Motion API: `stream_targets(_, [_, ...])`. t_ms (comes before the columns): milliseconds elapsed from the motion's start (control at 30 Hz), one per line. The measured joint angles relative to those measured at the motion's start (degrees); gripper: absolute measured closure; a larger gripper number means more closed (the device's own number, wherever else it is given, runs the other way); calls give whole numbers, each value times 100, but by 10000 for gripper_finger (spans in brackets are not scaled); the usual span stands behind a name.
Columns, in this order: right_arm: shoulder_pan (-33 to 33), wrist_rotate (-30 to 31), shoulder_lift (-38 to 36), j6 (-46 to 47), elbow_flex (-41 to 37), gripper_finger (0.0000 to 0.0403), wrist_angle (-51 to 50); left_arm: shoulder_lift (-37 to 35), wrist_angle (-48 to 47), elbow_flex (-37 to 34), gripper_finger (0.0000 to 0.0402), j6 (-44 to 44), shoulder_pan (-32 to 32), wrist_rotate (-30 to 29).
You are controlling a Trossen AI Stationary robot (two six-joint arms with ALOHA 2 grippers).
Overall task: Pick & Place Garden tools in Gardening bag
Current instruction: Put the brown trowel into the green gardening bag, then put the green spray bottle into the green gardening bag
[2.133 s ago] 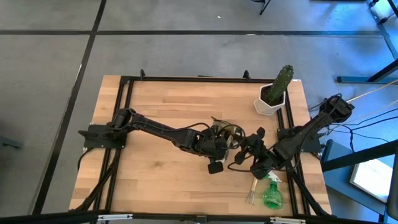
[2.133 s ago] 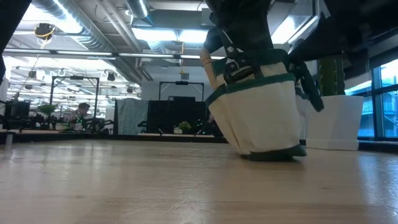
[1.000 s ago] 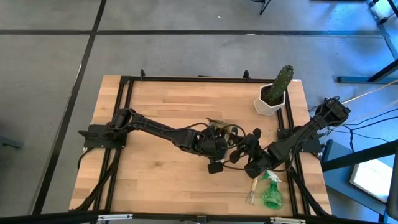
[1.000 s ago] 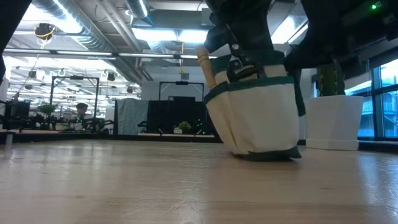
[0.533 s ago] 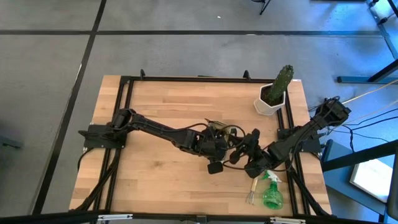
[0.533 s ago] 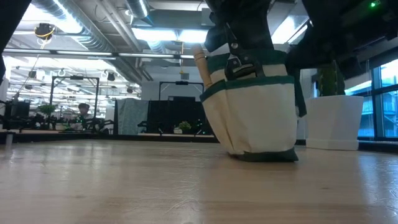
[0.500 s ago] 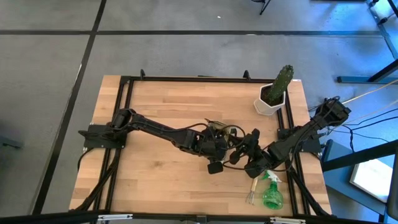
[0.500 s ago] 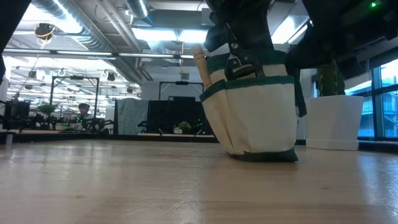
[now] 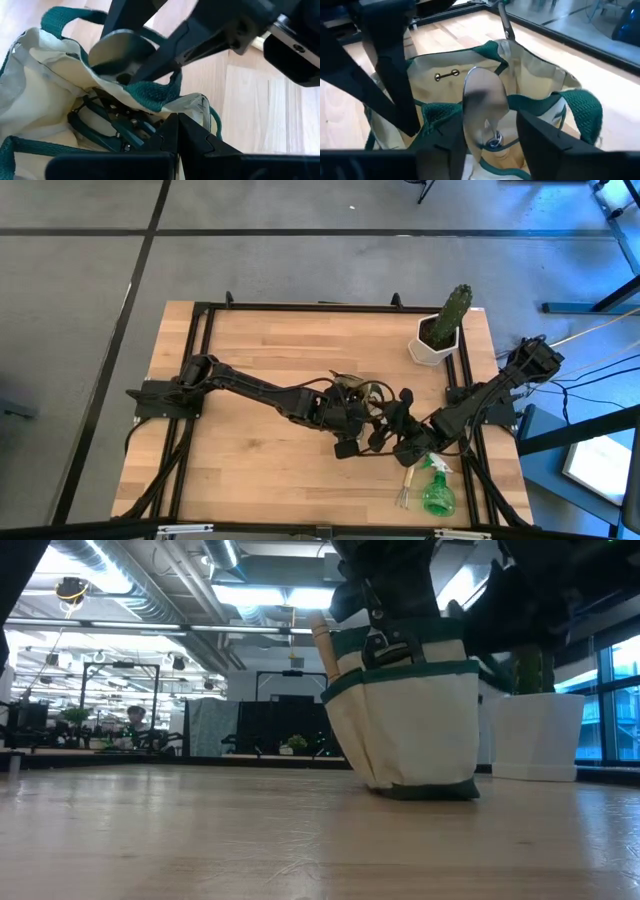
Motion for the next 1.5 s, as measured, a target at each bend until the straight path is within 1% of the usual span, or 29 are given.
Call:
stream_targets(100, [0,25,-2,-171,90,220,-22,0,0,-1,400,0,0,-61])
stream_targets(233, [0,46,-2,-333,297,220,-224,0,2,-1,400,0,0,-151])
stream_targets(333, [0,90,-4,-346,562,225,-663,0,5,-1,399,0,0,-154])
stream_targets(567, [96,149,-7,-326,1312,229,-2100,-18,3,-2,400,8,0,-157])
stream_targets(700, [187,199,-7,-328,1634,228,-2770,-26,-6,50,398,56,0,-286])
stream_targets(800, [257,231,-9,-328,1765,228,-3055,-28,-2,134,400,160,-15,-359])
stream_targets(900, [351,256,-9,-438,1801,228,-3138,-28,-9,259,400,283,-39,-518])
stream_targets(1000, [450,98,-9,-722,1853,228,-3151,-28,-9,436,397,449,-79,-576])
stream_targets(1100, [532,-423,-11,-1156,1864,229,-3135,-29,-66,608,397,597,-136,-576])
stream_targets(1233, [636,-1010,-11,-1166,1864,229,-3061,-31,-258,843,400,706,-259,-711])
stream_targets(1300, [638,-1162,-11,-883,1864,229,-2976,-35,-379,907,400,744,-336,-816])
stream_targets(1400, [597,-1270,-11,-183,1864,229,-2977,-89,-489,930,398,763,-480,-1010])
stream_targets(1500, [606,-1351,-11,94,1864,229,-2849,-227,-462,939,396,763,-645,-1284])
